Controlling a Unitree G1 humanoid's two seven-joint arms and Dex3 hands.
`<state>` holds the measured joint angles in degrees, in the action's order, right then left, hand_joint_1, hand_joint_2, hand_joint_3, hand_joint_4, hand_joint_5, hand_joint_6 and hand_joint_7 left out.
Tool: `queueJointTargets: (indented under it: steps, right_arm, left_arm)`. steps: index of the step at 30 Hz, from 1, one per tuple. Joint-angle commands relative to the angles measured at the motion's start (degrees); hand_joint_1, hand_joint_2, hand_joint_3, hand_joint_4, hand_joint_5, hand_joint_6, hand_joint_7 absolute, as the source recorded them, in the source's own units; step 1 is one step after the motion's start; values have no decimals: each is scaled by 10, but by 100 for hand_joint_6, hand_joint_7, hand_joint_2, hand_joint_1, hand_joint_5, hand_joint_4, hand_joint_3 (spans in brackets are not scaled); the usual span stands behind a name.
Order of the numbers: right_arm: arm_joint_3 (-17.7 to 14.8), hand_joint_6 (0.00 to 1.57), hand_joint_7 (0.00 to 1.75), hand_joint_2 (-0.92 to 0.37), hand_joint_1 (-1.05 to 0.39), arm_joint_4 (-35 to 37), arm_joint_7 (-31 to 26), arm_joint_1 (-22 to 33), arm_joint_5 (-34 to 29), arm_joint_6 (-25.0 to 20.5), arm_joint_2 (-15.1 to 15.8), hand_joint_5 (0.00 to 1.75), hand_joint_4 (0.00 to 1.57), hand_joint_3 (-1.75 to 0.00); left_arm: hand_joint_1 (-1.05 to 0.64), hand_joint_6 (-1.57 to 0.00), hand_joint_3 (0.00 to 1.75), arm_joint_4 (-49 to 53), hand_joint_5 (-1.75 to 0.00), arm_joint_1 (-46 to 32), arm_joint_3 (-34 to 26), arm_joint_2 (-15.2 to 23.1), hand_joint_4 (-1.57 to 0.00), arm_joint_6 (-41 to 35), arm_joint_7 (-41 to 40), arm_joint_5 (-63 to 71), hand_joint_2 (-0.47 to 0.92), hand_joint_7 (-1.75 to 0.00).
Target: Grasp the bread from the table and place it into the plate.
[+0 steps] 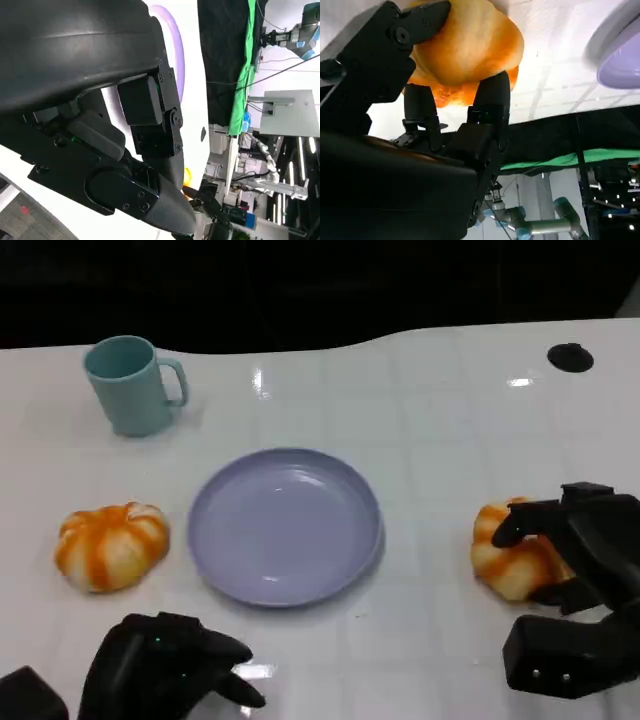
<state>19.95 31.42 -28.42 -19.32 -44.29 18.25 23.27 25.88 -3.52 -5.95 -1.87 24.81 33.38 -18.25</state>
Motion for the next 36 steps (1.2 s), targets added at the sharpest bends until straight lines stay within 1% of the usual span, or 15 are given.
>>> queueJointTargets:
  steps: [1, 2, 3, 6, 8, 10, 12, 15, 17, 20, 25, 27, 29, 33, 36]
  right_arm:
    - [-13, 101, 127, -32, 21, -8, -34, 8, 16, 51, 14, 173, 98, -90]
    - [-16, 101, 129, -29, 23, -10, -37, 9, 23, 66, 12, 173, 99, -96]
    - [-19, 102, 130, -24, 24, -12, -39, 10, 31, 82, 10, 173, 101, -107]
    - [-28, 102, 135, -17, 27, -24, -37, 15, 54, 122, 1, 174, 103, -123]
    - [-33, 100, 143, -12, 29, -33, -27, 18, 70, 140, -5, 175, 105, -136]
    - [-37, 96, 146, -13, 22, -49, -1, 24, 94, 146, -10, 175, 103, -142]
    - [-40, 94, 146, -15, 20, -72, 23, 29, 110, 145, -16, 175, 102, -145]
    - [-43, 94, 146, -15, 22, -96, 45, 33, 122, 144, -31, 175, 104, -151]
    - [-38, 94, 153, -13, 24, -99, 53, 28, 124, 143, -49, 175, 107, -154]
    - [-31, 92, 159, -12, 25, -94, 58, 19, 112, 136, -74, 175, 109, -155]
    - [-17, 93, 158, -9, 29, -49, 32, -15, 87, 137, -119, 175, 109, -157]
    - [-13, 93, 159, -9, 27, -22, 34, -36, 90, 136, -137, 175, 108, -160]
    - [-11, 89, 162, -13, 22, 4, 34, -54, 90, 137, -151, 175, 106, -158]
    - [-6, 84, 162, -16, 17, 60, 23, -94, 89, 138, -177, 175, 102, -154]
    - [-2, 81, 160, -22, 10, 93, 21, -116, 89, 134, -189, 175, 98, -146]
  left_arm:
    - [-105, -157, 0, -12, -36, -5, 0, 5, -157, 3, -8, 3, 76, -15]
    - [-105, -157, 0, -13, -36, -6, 0, 6, -157, 3, -8, 3, 76, -15]
    - [-105, -157, 0, -13, -36, -6, 0, 5, -157, 1, -8, 3, 76, -15]
    - [-105, -157, 0, -13, -36, -4, 0, 6, -157, -1, -6, 1, 77, -15]
    - [-105, -157, 0, -9, -36, -2, 0, 6, -157, 3, -8, 5, 77, -15]
    - [-105, -157, 1, -4, -36, 1, 1, 7, -157, 8, -8, 8, 77, -15]
    - [-105, -157, 1, -3, -36, 2, 1, 6, -157, 8, -9, 9, 77, -14]
    - [-105, -157, 0, -4, -36, 2, 1, 6, -157, 5, -11, 10, 77, -14]
    - [-105, -157, 0, -2, -36, 2, 1, 6, -157, 4, -12, 10, 77, -15]
    - [-105, -157, 0, 1, -36, 2, 1, 6, -157, 7, -10, 9, 76, -15]
    - [-105, -157, 0, -3, -36, 0, 1, 6, -157, 1, -11, 8, 76, -15]
    - [-105, -157, 0, -3, -36, 0, 1, 6, -157, 2, -11, 8, 77, -15]
    - [-105, -157, 0, -4, -36, 0, 2, 6, -157, 1, -11, 8, 77, -15]
    - [-105, -157, 0, -6, -36, -1, 3, 6, -157, 1, -12, 9, 77, -15]
    - [-105, -157, 0, -4, -36, -1, 3, 5, -157, 4, -14, 11, 77, -15]
